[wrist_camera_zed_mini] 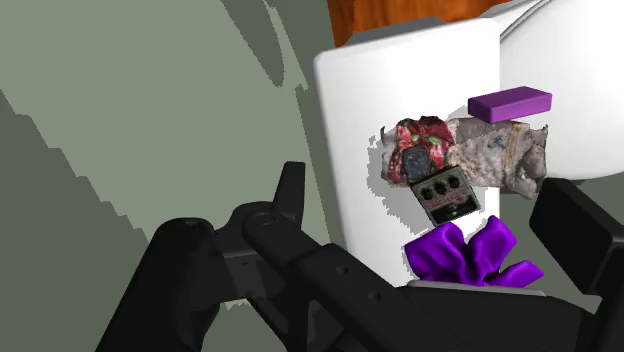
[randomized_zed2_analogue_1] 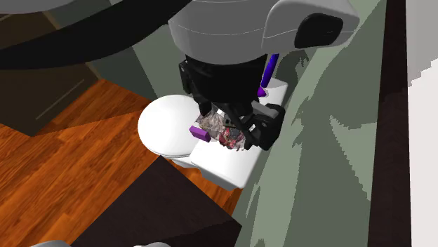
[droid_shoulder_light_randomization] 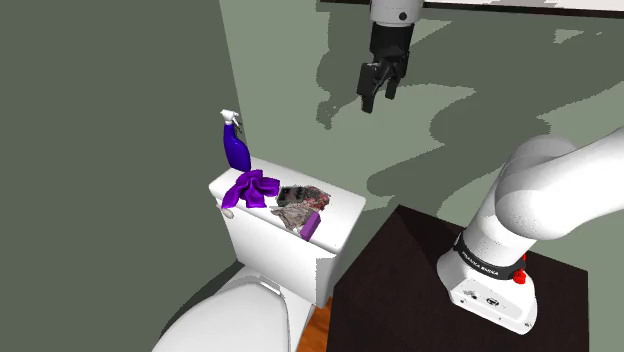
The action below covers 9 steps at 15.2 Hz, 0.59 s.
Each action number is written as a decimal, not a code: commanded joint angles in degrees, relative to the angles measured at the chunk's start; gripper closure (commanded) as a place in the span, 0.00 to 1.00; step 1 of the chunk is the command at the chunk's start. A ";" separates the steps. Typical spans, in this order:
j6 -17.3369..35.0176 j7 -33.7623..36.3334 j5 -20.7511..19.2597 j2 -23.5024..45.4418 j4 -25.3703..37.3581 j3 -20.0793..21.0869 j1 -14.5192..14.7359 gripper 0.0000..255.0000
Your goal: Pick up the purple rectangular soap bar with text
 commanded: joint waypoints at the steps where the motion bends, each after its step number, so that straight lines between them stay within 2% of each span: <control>1: 0.00 0.00 0.00 0.00 0.00 0.00 0.00 0.00; 9: 12.35 21.88 5.84 -1.34 -12.12 12.46 -0.43 0.00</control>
